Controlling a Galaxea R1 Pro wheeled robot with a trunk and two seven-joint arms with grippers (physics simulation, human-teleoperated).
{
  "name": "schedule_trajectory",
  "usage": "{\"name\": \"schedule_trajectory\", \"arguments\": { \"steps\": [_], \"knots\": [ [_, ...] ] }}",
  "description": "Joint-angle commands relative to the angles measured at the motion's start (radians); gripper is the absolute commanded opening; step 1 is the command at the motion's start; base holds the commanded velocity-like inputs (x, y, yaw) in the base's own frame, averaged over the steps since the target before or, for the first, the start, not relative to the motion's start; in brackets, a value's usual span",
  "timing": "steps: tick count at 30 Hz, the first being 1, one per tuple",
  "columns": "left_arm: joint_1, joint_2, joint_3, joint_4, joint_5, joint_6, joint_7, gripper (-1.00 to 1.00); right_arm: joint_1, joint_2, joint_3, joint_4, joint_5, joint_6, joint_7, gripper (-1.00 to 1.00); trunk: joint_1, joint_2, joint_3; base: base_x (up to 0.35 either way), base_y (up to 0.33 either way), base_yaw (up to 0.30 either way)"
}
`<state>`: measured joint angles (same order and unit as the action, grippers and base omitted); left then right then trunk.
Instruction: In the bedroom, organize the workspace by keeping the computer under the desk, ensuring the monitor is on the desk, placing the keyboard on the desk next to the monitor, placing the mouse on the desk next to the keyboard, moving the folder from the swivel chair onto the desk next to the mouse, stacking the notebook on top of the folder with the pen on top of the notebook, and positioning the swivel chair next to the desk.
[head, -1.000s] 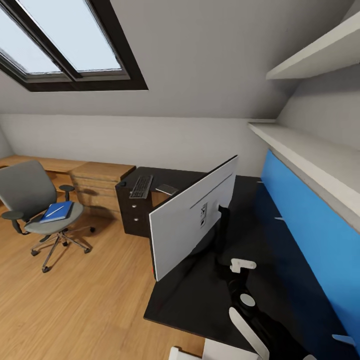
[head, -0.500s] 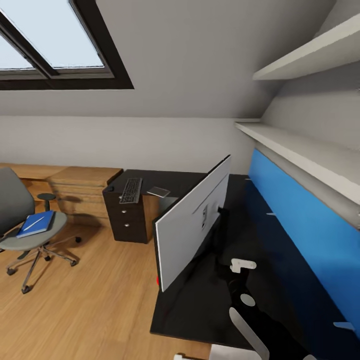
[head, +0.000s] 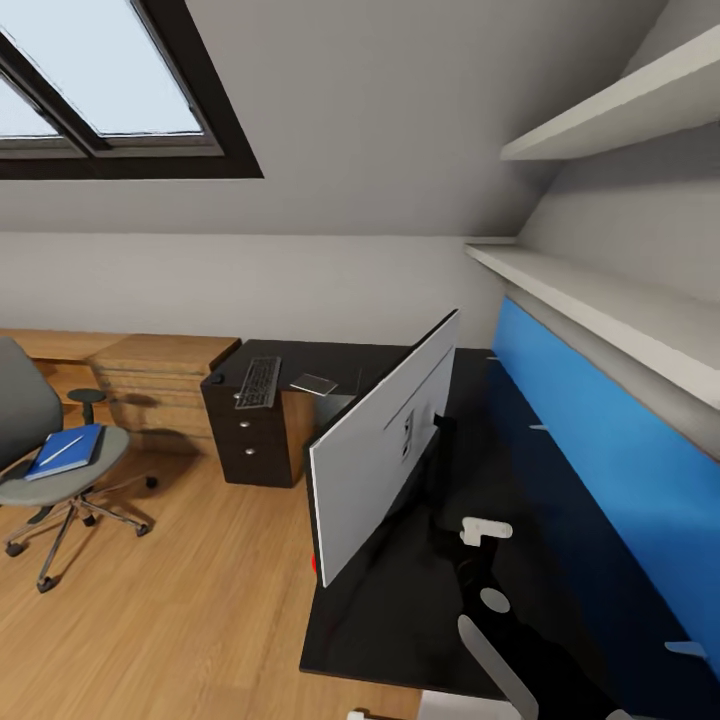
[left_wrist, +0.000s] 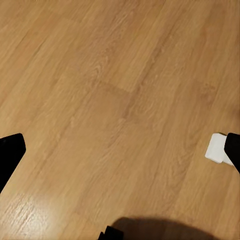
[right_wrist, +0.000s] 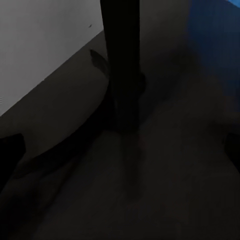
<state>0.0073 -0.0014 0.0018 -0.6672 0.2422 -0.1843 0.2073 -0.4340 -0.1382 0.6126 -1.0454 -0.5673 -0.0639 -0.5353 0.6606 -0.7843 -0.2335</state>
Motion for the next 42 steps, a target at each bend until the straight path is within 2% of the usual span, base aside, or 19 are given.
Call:
{"name": "schedule_trajectory", "arguments": {
  "steps": [1, 23, 26, 29, 35, 37, 38, 42],
  "knots": [
    [0.000, 0.000, 0.000, -0.002, 0.006, -0.003, 0.001, 1.00, -0.002, -0.001, 0.005, -0.001, -0.010, -0.007, -0.006, 1.00, 0.000, -0.001, -0.001, 0.274, 0.007, -0.142],
    [0.000, 0.000, 0.003, 0.001, 0.008, 0.002, 0.003, 1.00, -0.002, 0.000, 0.004, 0.026, -0.010, -0.011, -0.005, 1.00, 0.000, -0.001, 0.000, 0.024, 0.001, -0.031],
    [0.000, 0.000, 0.002, 0.003, 0.008, 0.003, 0.003, 1.00, -0.002, 0.006, 0.001, 0.058, -0.011, -0.018, -0.005, 1.00, 0.000, -0.001, 0.000, 0.000, 0.000, 0.000],
    [0.000, 0.000, 0.002, 0.004, 0.008, 0.004, 0.003, 1.00, -0.012, 0.023, -0.009, 0.100, -0.012, -0.037, -0.005, 1.00, 0.000, -0.001, 0.000, 0.000, 0.000, 0.000],
    [0.000, 0.000, 0.001, 0.006, 0.008, 0.005, 0.003, 1.00, -0.098, 0.066, -0.062, 0.233, -0.011, -0.093, -0.005, 1.00, 0.000, -0.001, 0.000, 0.000, 0.000, 0.000],
    [0.000, 0.000, 0.001, 0.006, 0.008, 0.005, 0.003, 1.00, -0.145, 0.077, -0.073, 0.296, -0.011, -0.102, -0.005, 1.00, 0.000, -0.001, 0.000, 0.000, 0.000, 0.000],
    [0.000, 0.000, 0.001, 0.006, 0.009, 0.005, 0.003, 1.00, -0.197, 0.088, -0.079, 0.368, -0.009, -0.109, -0.004, 1.00, 0.000, -0.001, 0.000, 0.000, 0.000, 0.000],
    [0.000, 0.000, 0.001, 0.006, 0.009, 0.005, 0.003, 1.00, -0.298, 0.114, -0.086, 0.512, 0.006, -0.121, 0.002, 1.00, 0.000, -0.001, 0.000, 0.000, 0.000, 0.000]
  ]
}}
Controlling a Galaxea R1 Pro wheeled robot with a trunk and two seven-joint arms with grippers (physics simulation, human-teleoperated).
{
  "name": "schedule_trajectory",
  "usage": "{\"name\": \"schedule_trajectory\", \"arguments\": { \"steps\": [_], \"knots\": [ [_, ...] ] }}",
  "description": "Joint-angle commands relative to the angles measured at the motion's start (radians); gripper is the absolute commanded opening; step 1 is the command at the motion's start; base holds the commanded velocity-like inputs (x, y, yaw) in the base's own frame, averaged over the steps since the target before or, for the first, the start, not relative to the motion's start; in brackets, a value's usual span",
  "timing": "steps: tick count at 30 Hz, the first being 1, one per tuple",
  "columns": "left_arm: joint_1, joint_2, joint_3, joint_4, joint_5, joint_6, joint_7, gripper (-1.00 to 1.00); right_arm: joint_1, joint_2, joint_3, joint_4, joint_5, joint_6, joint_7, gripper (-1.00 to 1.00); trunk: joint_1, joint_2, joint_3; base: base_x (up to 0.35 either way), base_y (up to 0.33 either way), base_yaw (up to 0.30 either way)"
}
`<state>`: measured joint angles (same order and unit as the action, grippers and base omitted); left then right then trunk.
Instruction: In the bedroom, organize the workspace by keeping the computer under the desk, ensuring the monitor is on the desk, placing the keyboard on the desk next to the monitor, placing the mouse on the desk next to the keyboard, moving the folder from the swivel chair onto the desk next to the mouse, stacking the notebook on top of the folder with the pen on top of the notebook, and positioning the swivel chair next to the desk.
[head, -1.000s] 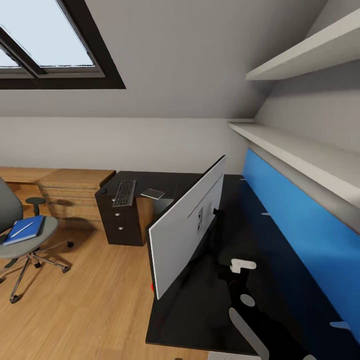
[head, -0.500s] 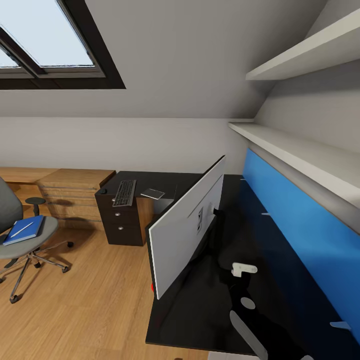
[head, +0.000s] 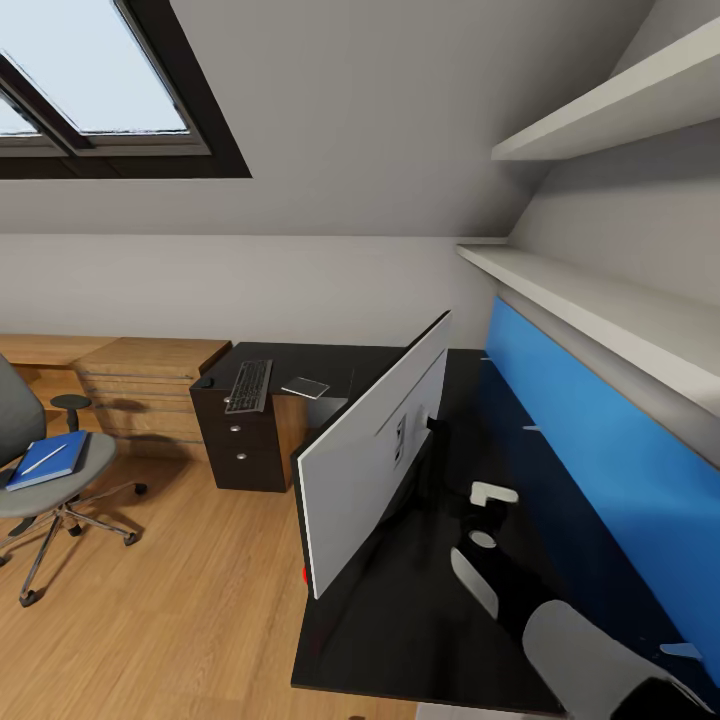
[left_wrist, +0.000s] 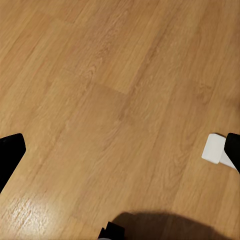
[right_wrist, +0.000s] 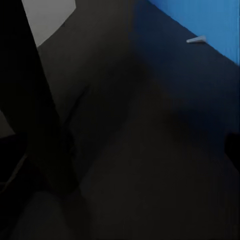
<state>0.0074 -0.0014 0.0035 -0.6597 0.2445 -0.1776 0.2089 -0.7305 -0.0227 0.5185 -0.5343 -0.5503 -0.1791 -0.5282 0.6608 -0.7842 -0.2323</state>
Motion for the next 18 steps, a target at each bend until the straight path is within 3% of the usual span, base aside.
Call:
{"name": "schedule_trajectory", "arguments": {
  "steps": [1, 5, 11, 18],
  "knots": [
    [0.000, 0.000, 0.000, -0.001, 0.007, -0.002, 0.001, 1.00, -0.023, 0.006, 0.007, 0.032, -0.003, -0.009, -0.003, 1.00, 0.000, -0.001, -0.001, 0.000, 0.000, 0.000],
    [0.000, 0.000, 0.000, -0.001, 0.006, -0.002, 0.001, 1.00, -0.080, 0.026, 0.005, 0.121, 0.040, -0.031, 0.005, 1.00, 0.000, -0.001, -0.001, 0.000, 0.000, 0.000],
    [0.000, 0.000, 0.000, -0.001, 0.007, -0.002, 0.002, 1.00, -0.109, 0.039, 0.004, 0.177, 0.113, -0.095, 0.009, 1.00, 0.000, -0.001, -0.001, 0.000, 0.000, 0.000],
    [0.000, 0.000, 0.000, -0.001, 0.006, -0.002, 0.003, 1.00, -0.118, 0.043, 0.009, 0.244, 0.147, -0.164, 0.019, 1.00, 0.000, -0.001, -0.001, 0.000, 0.000, 0.000]
  ]
}}
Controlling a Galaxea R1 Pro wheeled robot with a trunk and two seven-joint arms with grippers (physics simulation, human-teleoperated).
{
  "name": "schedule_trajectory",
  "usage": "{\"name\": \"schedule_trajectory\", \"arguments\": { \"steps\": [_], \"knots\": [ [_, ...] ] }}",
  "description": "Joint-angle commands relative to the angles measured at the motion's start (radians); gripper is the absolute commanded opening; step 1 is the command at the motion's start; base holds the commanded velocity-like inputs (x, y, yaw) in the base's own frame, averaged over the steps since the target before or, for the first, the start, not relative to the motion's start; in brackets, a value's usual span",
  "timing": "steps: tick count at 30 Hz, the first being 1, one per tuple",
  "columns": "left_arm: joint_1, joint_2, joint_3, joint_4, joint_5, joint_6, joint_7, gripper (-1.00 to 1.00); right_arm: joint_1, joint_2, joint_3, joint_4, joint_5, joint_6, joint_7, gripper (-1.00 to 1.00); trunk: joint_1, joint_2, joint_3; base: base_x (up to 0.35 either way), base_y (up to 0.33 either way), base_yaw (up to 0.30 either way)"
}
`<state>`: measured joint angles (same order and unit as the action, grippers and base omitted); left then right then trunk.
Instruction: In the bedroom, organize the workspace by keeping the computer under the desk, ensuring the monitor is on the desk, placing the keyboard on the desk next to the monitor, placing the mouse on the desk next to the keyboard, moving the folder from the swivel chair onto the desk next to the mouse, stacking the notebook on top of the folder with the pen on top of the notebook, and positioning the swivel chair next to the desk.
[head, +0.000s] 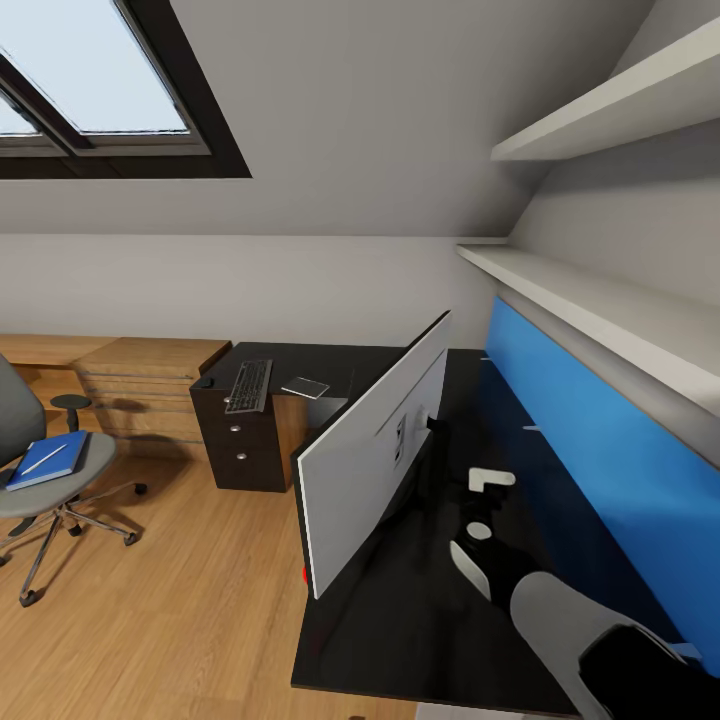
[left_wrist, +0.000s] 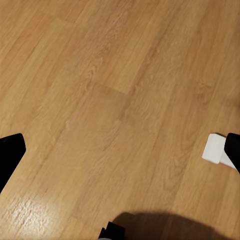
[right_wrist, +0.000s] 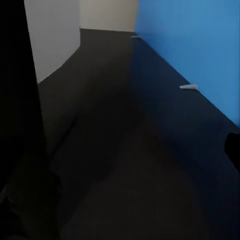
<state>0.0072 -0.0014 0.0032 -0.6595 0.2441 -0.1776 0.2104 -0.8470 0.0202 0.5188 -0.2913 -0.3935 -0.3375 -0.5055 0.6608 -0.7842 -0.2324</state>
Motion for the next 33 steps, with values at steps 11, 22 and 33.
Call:
{"name": "schedule_trajectory", "arguments": {
  "steps": [11, 22, 33],
  "knots": [
    [0.000, 0.000, 0.000, -0.002, 0.006, -0.003, 0.001, 1.00, -0.001, -0.004, 0.018, 0.021, -0.003, -0.034, 0.045, 1.00, 0.000, -0.001, -0.001, 0.000, 0.000, 0.000],
    [0.000, 0.000, -0.001, -0.002, 0.006, -0.004, 0.001, 1.00, 0.000, -0.005, 0.018, 0.021, 0.016, -0.034, 0.045, 1.00, 0.000, -0.001, -0.001, 0.000, 0.000, 0.000],
    [0.000, 0.000, -0.002, -0.002, 0.006, -0.003, 0.001, 1.00, 0.000, -0.005, 0.018, 0.022, 0.018, -0.034, 0.045, 1.00, 0.000, -0.001, -0.001, 0.000, 0.000, 0.000]
  ]
}}
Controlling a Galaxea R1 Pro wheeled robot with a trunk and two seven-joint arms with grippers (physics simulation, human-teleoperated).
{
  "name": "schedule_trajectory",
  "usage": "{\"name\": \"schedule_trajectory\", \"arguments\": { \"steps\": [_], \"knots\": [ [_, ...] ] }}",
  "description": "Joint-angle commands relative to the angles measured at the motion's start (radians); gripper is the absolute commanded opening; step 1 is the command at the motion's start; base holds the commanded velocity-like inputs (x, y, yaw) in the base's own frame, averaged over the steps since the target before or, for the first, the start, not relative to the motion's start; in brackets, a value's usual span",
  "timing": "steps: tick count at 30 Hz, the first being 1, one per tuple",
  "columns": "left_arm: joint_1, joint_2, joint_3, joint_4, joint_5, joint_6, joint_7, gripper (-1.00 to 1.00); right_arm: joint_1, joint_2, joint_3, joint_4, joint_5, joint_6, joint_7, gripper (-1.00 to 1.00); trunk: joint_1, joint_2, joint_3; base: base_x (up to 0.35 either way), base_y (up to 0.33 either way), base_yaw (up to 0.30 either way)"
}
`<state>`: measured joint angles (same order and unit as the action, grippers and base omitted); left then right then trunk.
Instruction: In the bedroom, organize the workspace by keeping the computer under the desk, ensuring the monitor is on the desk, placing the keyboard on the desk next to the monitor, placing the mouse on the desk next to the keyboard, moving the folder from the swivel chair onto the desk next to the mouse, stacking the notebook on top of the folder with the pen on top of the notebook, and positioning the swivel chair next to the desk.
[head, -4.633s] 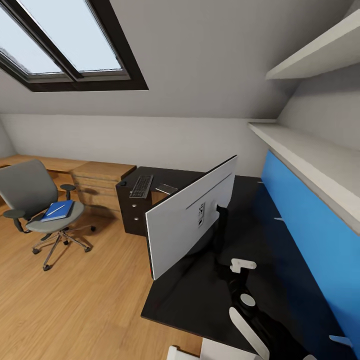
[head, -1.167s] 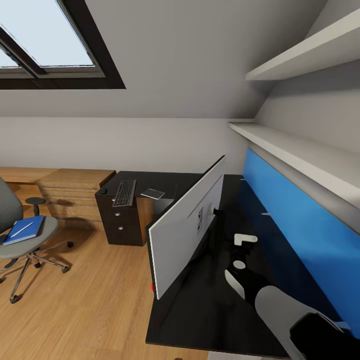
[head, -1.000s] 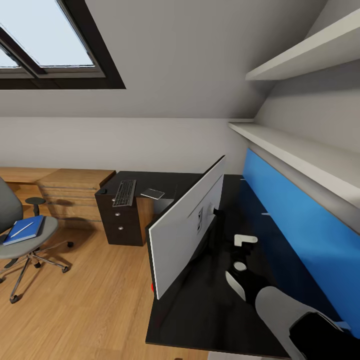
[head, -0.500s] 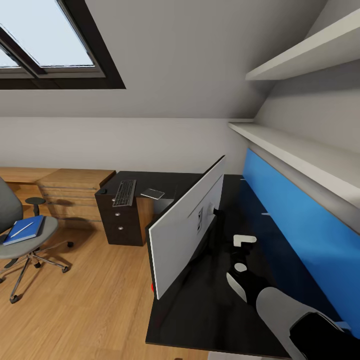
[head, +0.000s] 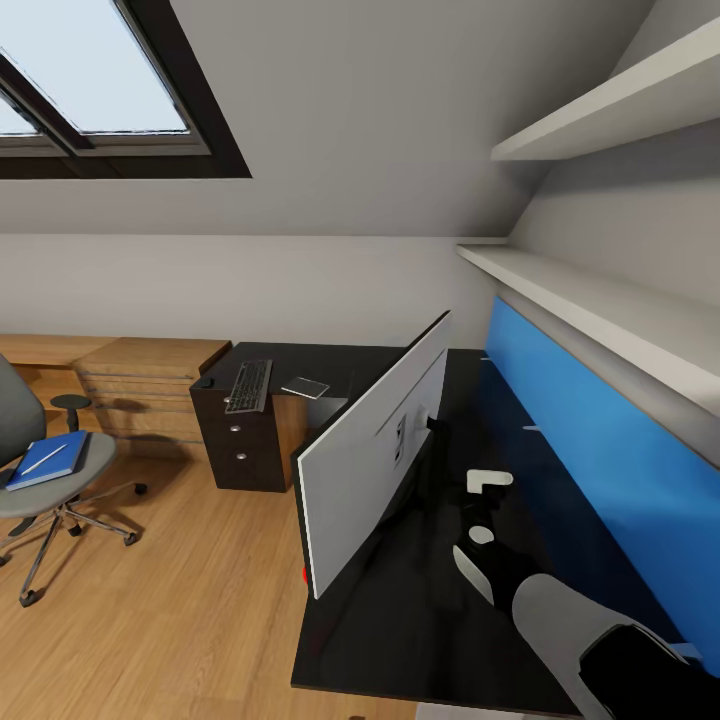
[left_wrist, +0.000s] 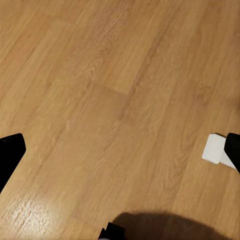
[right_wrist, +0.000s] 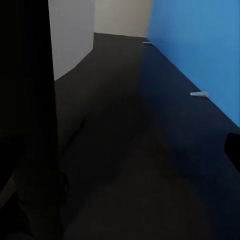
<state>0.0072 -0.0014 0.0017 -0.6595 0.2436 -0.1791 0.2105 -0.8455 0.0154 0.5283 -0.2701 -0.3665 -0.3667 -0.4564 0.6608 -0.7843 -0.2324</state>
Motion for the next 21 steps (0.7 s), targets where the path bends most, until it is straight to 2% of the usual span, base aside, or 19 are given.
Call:
{"name": "schedule_trajectory", "arguments": {
  "steps": [1, 12, 21],
  "knots": [
    [0.000, 0.000, 0.000, -0.002, 0.006, -0.002, 0.001, 1.00, -0.001, 0.000, 0.009, 0.001, -0.009, -0.005, -0.004, 1.00, 0.000, -0.001, -0.001, 0.000, 0.000, 0.000],
    [0.000, 0.000, 0.000, -0.002, 0.006, -0.002, 0.001, 1.00, 0.000, 0.001, 0.010, 0.001, -0.011, -0.005, -0.005, 1.00, 0.000, -0.001, -0.001, -0.121, 0.000, 0.000],
    [0.000, 0.000, 0.000, -0.002, 0.006, -0.003, 0.001, 1.00, 0.001, 0.003, 0.011, 0.000, -0.011, -0.006, -0.004, 1.00, 0.000, -0.001, -0.001, -0.031, 0.000, 0.000]
  ]
}}
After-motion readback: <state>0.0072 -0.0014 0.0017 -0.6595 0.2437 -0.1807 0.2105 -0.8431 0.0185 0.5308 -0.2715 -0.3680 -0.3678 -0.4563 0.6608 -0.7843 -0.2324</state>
